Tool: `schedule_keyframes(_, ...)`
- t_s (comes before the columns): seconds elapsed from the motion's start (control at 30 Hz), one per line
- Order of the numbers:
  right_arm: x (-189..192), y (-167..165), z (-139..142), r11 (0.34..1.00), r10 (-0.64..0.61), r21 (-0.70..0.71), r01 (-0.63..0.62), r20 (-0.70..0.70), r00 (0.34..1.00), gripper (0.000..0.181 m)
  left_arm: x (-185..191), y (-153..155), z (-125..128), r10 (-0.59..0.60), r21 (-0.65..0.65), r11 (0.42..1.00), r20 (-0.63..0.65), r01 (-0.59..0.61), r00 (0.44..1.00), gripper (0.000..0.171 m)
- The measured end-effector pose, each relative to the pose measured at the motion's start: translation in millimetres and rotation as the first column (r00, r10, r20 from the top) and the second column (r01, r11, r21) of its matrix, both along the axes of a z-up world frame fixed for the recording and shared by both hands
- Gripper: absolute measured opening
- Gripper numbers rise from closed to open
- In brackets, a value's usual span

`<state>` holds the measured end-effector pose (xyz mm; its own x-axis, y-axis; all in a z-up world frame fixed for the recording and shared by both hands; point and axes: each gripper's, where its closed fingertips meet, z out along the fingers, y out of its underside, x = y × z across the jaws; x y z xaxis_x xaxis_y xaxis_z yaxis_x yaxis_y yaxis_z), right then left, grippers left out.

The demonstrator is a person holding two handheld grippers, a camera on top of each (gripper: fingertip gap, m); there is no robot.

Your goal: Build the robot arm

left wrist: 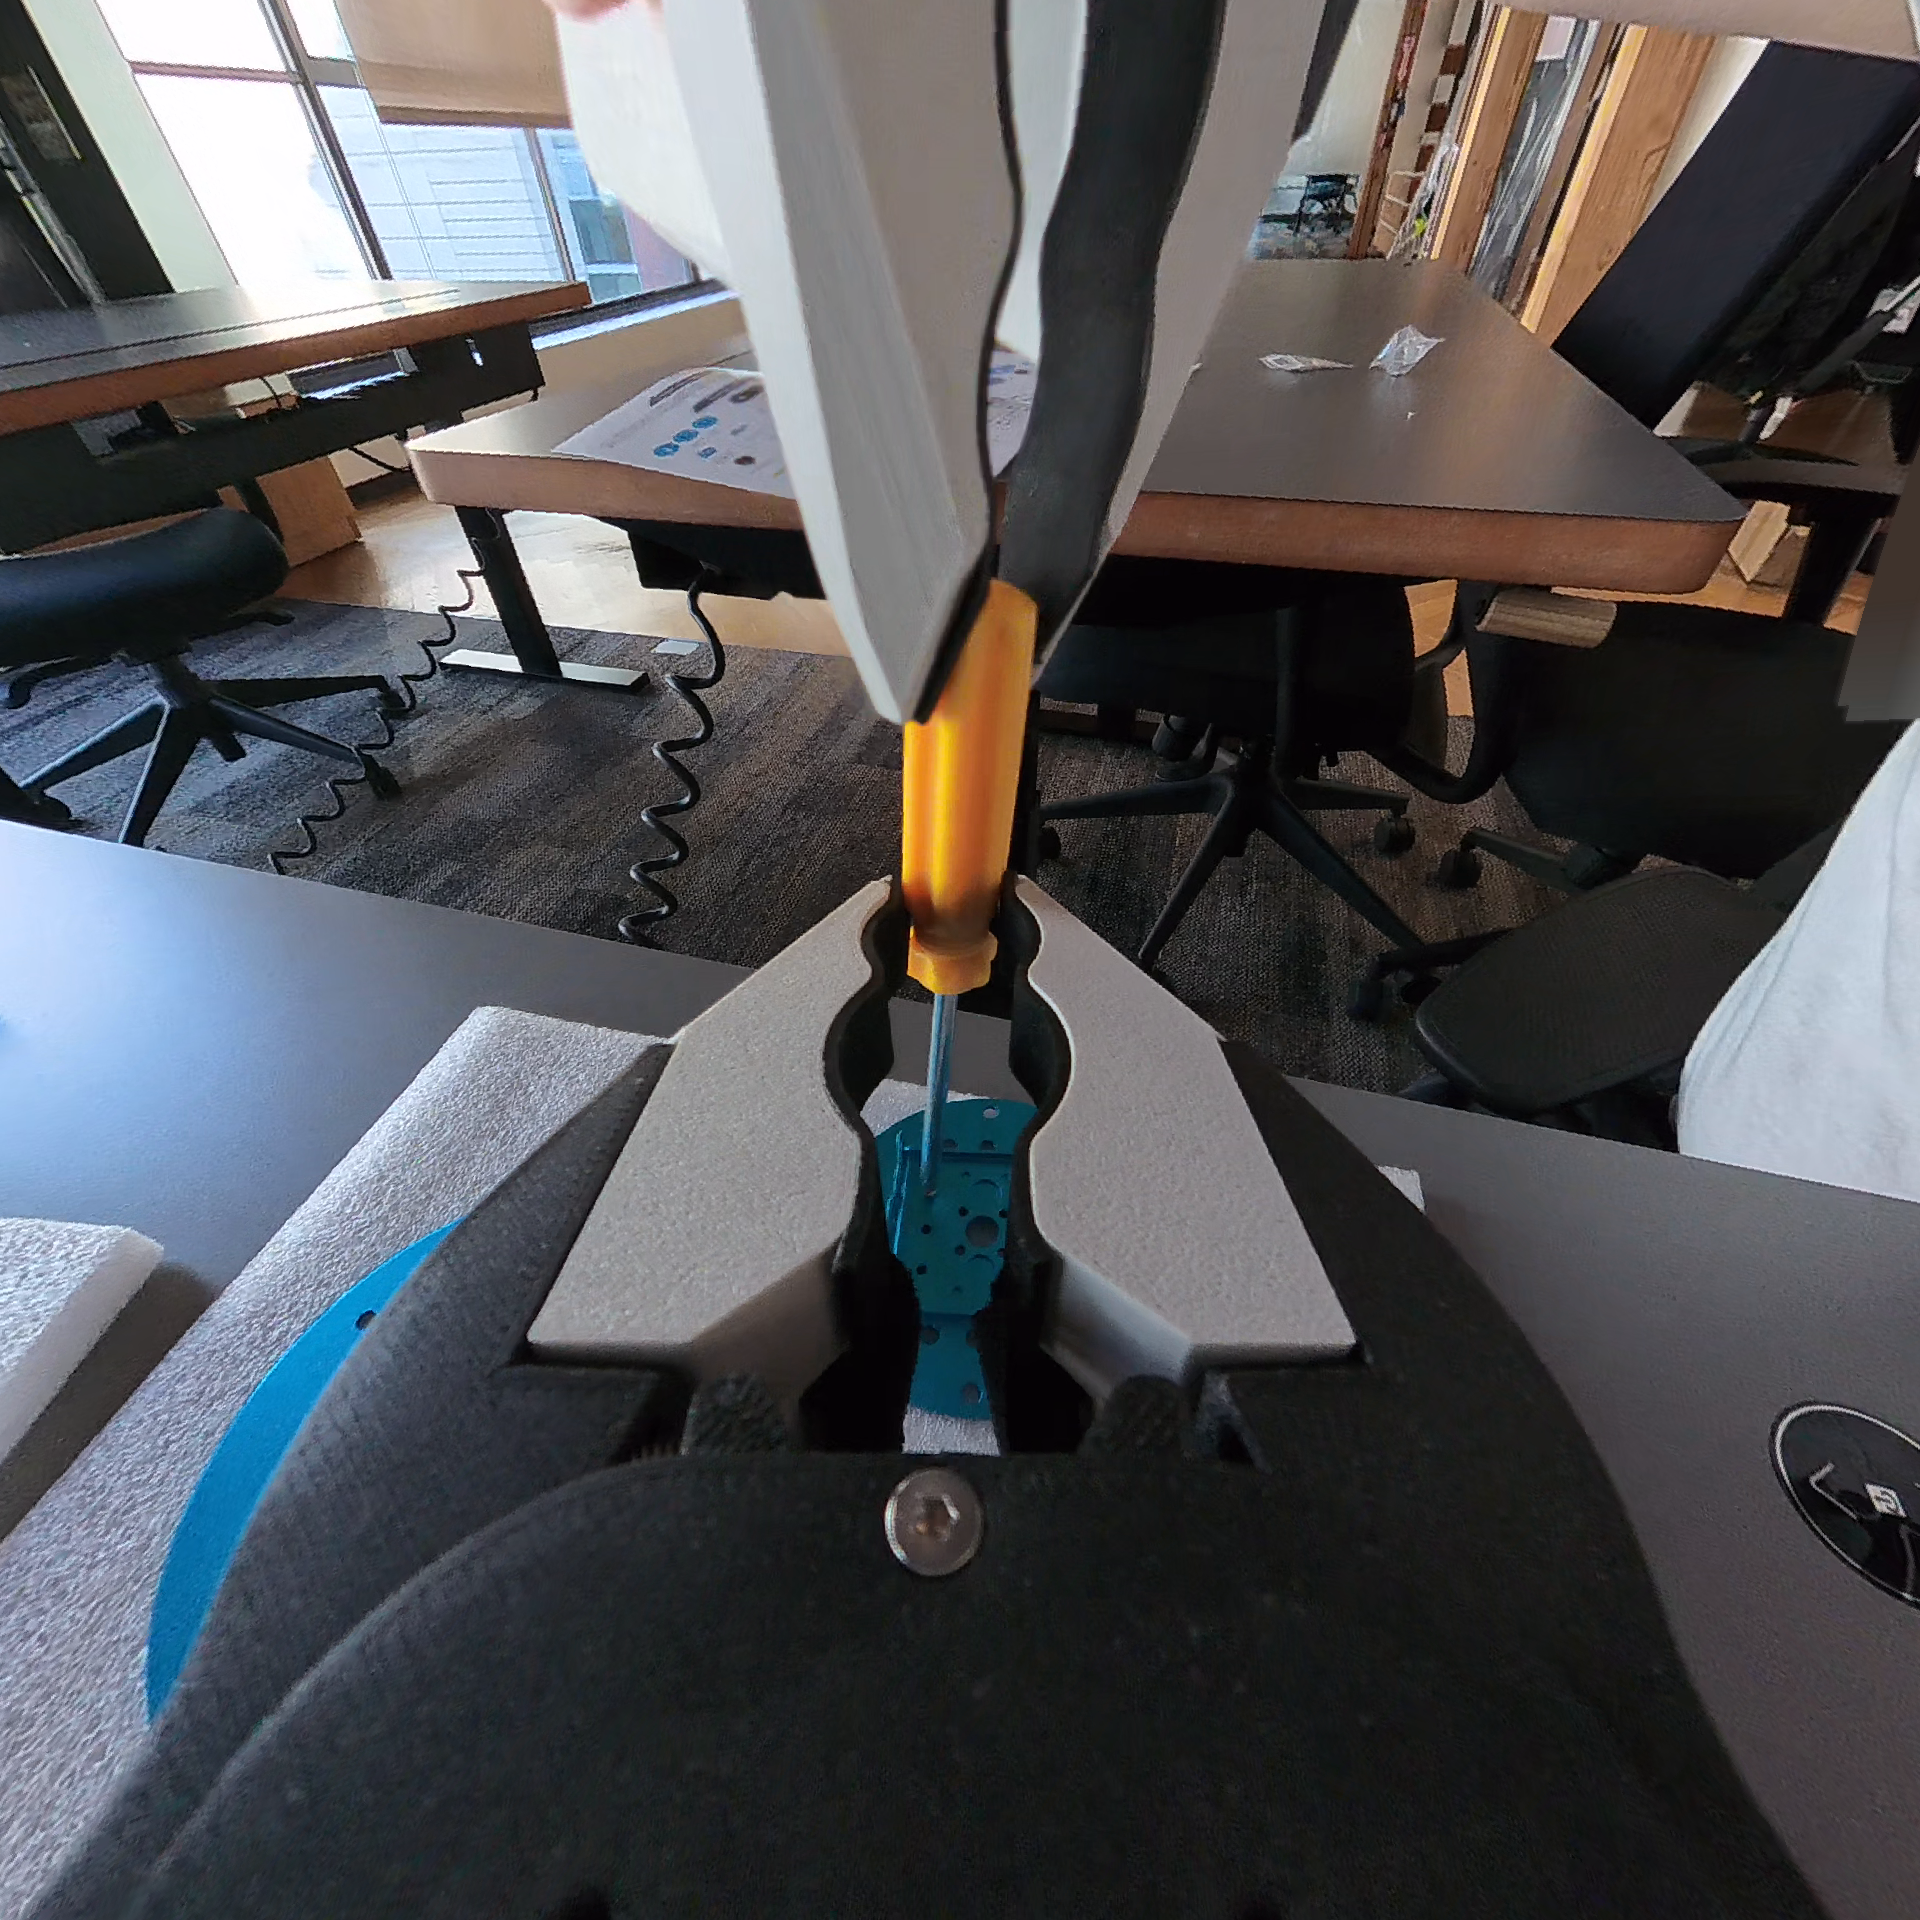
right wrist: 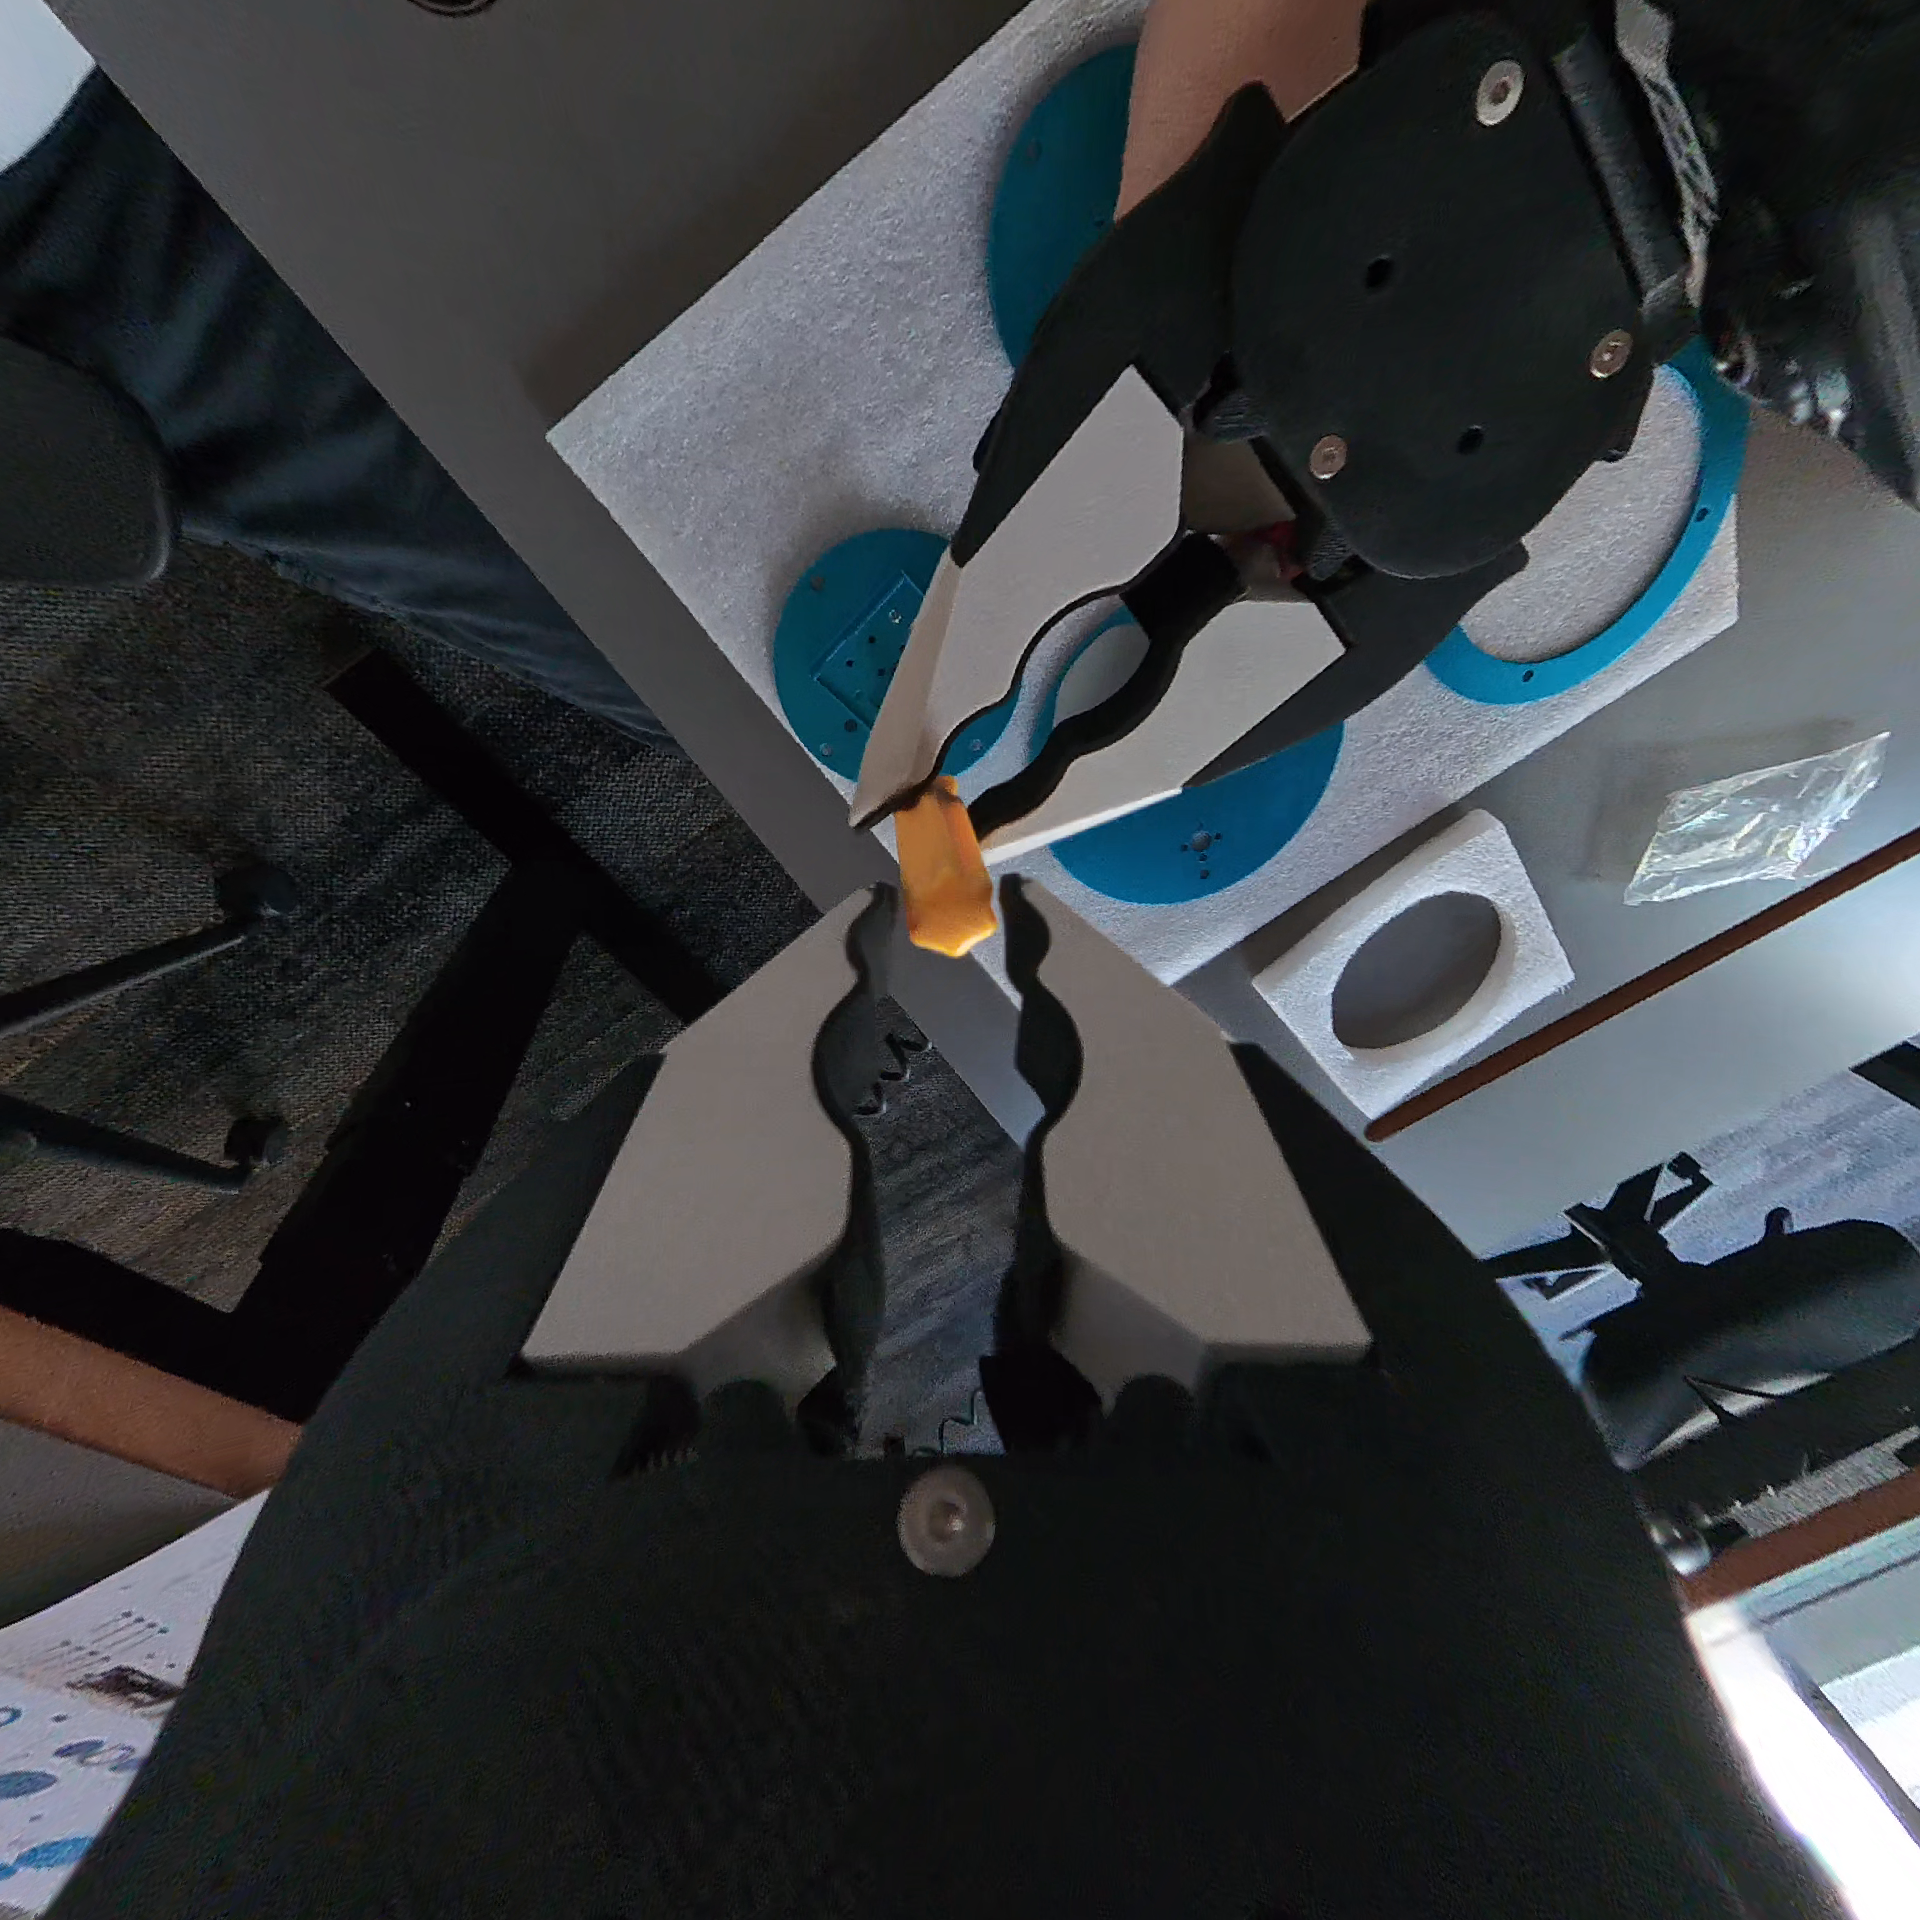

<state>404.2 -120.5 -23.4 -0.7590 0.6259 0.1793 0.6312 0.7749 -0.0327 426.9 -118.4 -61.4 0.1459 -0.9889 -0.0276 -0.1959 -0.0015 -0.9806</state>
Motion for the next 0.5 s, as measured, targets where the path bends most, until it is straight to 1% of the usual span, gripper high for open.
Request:
schedule_keyframes(0.03, -0.1, -2.4, -0.8, 1.0, -0.009, -0.021, 0.009, 0.002, 1.0, 0.016, 0.2, -0.8, -0.3, -0.004, 0.001, 1.0, -0.002, 0.004, 1.0, 0.015)
schedule_keyframes(0.07, 0.4, -1.8, -1.0, 0.999, -0.034, -0.031, 0.034, 0.01, 0.999, 0.016, 0.4, -0.6, -0.2, -0.002, 0.004, 1.0, -0.002, 0.002, 1.0, 0.015)
schedule_keyframes(0.17, 3.0, 0.5, -1.1, 0.984, -0.163, -0.062, 0.166, 0.054, 0.985, 0.017, 1.4, 0.4, -0.1, 0.0, -0.006, 1.0, 0.004, 0.0, 1.0, 0.016)
schedule_keyframes(0.23, 6.1, 3.5, -1.2, 0.968, -0.24, -0.052, 0.246, 0.09, 0.967, 0.016, 1.4, 1.6, 0.1, 0.009, -0.002, 1.0, 0.006, -0.009, 1.0, 0.016)
schedule_keyframes(0.37, 6.2, 5.5, -1.4, 0.919, -0.381, -0.051, 0.39, 0.134, 0.915, 0.015, 0.3, 2.9, 0.3, 0.018, 0.001, 1.0, 0.006, -0.018, 1.0, 0.015)
schedule_keyframes(0.5, 7.1, 5.9, -2.0, 0.856, -0.501, -0.035, 0.515, 0.185, 0.845, 0.015, 0.7, 2.8, 0.2, 0.02, 0.003, 1.0, 0.007, -0.02, 1.0, 0.015)
